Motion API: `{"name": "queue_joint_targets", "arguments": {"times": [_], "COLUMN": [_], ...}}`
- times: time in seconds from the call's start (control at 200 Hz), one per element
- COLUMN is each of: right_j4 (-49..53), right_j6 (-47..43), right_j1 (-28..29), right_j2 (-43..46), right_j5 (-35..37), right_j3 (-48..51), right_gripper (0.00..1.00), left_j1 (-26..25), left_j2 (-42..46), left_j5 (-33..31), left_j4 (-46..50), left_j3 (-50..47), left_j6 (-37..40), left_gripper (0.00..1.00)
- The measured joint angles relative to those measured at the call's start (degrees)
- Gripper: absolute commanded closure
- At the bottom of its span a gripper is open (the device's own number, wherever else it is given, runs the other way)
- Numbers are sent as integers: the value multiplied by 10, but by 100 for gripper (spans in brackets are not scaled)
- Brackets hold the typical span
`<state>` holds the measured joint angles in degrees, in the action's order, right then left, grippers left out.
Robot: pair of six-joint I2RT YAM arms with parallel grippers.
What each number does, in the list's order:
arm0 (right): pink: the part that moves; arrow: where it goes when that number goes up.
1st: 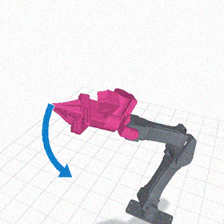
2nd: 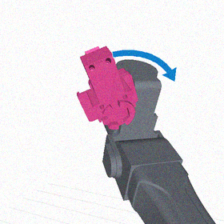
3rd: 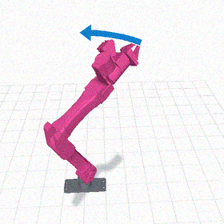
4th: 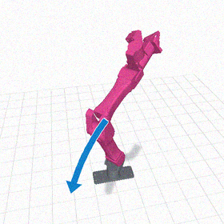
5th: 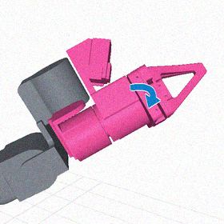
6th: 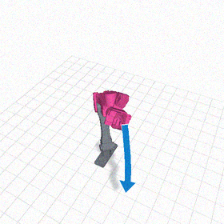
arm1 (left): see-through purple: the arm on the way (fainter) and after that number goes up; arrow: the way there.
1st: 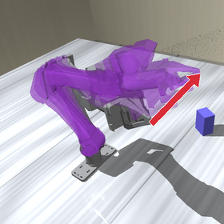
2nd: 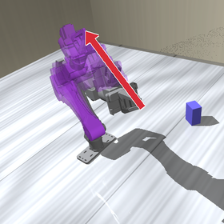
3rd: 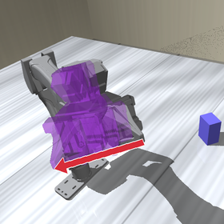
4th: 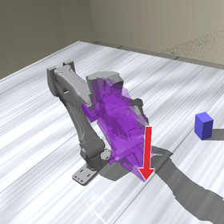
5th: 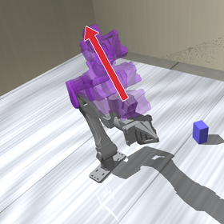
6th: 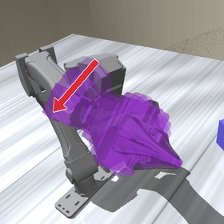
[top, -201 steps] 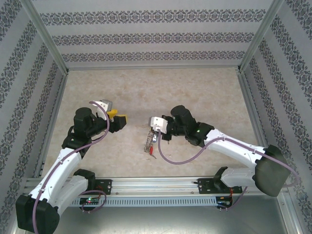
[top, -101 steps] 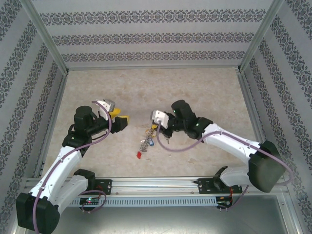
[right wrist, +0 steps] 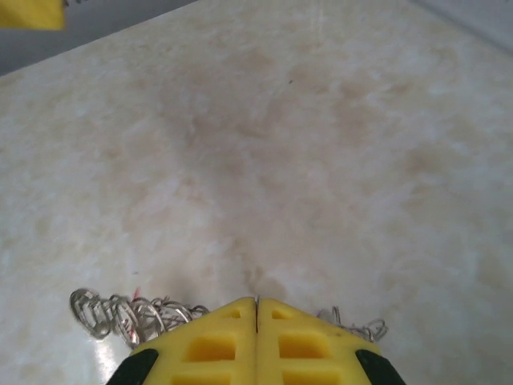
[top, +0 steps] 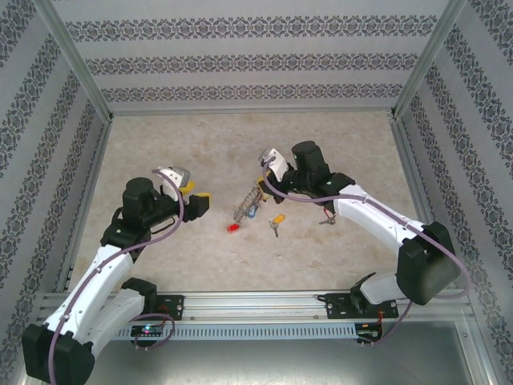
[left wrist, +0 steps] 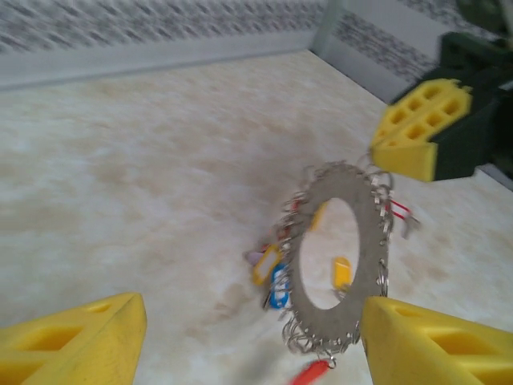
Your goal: Put the keys on the keyring
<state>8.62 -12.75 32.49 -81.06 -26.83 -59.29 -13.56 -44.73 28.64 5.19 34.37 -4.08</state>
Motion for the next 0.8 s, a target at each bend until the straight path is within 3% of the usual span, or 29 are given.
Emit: {"name": "queue_joint_targets", "arguments": {"times": [0.075,0.235,0.415,0.54,0.799], "right_j4": [20,43,63,65,27], "right_j6": [-45,-137,-161,-132,-45], "right_j1": [30,171,272,255,133], "right_j2": [-3,-70,-151,-151,-96], "right_j5": [44,171,233,184,24], "right_j3": [-15,-31,-36,-31,-7], "right_gripper": [100,100,100,100,100], "left_j1": [0,0,0,0,0], "left_j2": [29,65,70,68,40], "left_j5": [-59,-170,-252,-266,-221], "left_j4": [0,3,8,8,1], "left_j3": [-3,-15,-24,-28,-28], "left_j6": [-5,-26,-57,-68,-66], "left_gripper": [29,29,28,28,29]}}
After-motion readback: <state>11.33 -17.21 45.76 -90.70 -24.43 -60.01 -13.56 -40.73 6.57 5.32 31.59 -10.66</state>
